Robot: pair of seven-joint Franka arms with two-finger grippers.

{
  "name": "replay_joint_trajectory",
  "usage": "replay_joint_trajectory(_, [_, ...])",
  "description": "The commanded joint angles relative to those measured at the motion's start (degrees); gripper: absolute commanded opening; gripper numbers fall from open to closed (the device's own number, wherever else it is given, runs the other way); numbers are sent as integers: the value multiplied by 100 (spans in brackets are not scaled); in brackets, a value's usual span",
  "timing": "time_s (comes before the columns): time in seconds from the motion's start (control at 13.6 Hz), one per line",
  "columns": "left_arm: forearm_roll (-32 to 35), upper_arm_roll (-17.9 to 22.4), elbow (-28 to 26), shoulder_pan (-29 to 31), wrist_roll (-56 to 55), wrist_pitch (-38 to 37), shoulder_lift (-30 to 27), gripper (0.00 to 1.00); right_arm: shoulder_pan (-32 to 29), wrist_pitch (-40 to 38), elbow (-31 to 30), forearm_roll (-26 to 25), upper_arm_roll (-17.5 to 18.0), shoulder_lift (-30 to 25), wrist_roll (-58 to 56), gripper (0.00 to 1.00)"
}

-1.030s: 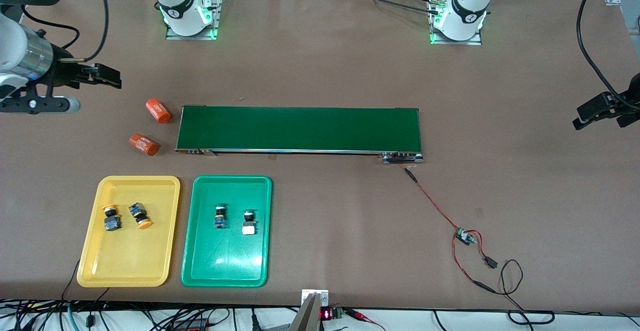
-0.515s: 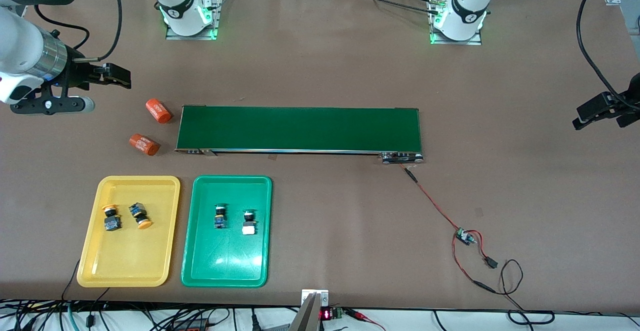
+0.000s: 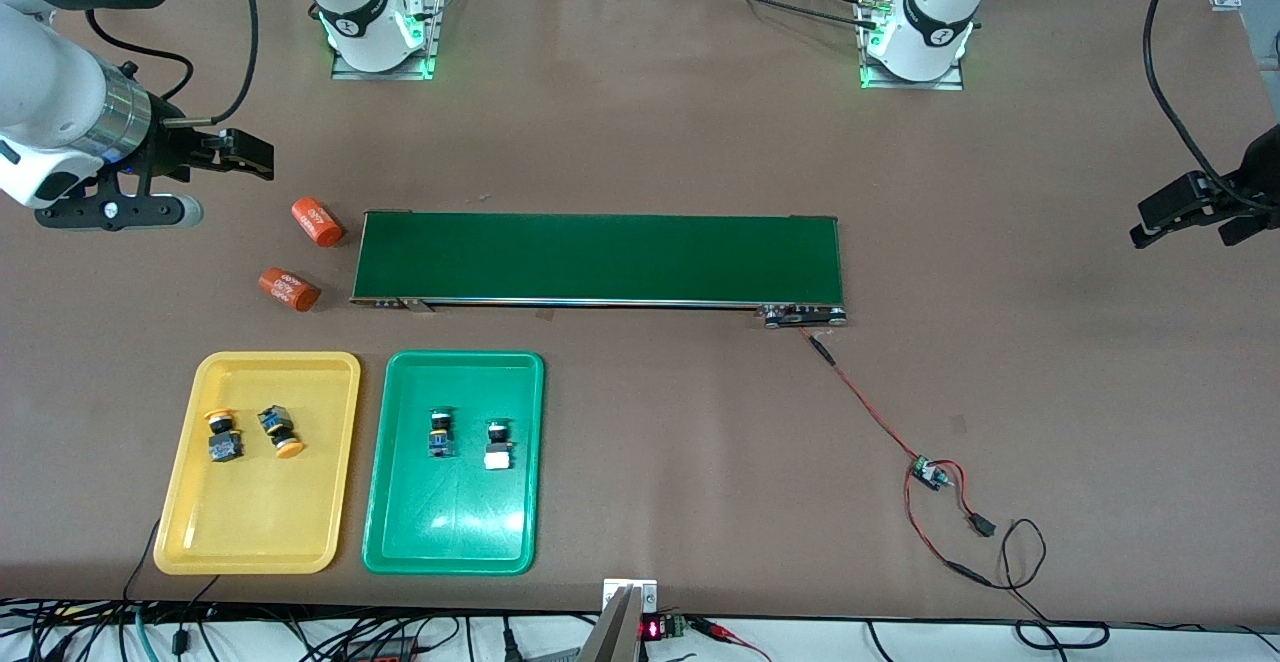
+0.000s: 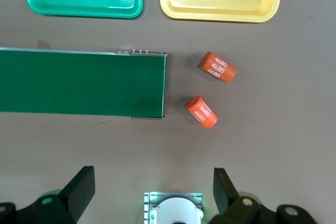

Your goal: Sort buttons by color to trays

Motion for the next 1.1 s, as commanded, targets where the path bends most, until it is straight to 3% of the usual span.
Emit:
replay_joint_trajectory(0.0, [21,-31,-126,2,80,25,-66,100,5,91,-18,60,-16,-6,460,100])
replay_joint_trajectory(0.44, [12,-22,-321,64,80,-1,-233,100,-30,126,-18,60,-33,-6,461,100])
replay_joint_trajectory(0.81, [21,-40,-303,55,89,-27,-241,100,32,196,-53,297,-964,-32,-459,100])
replay_joint_trajectory(1.03, [21,-31,-303,64,89,-80,-241,100,14,152,-45,288,-965,-49,-339,100])
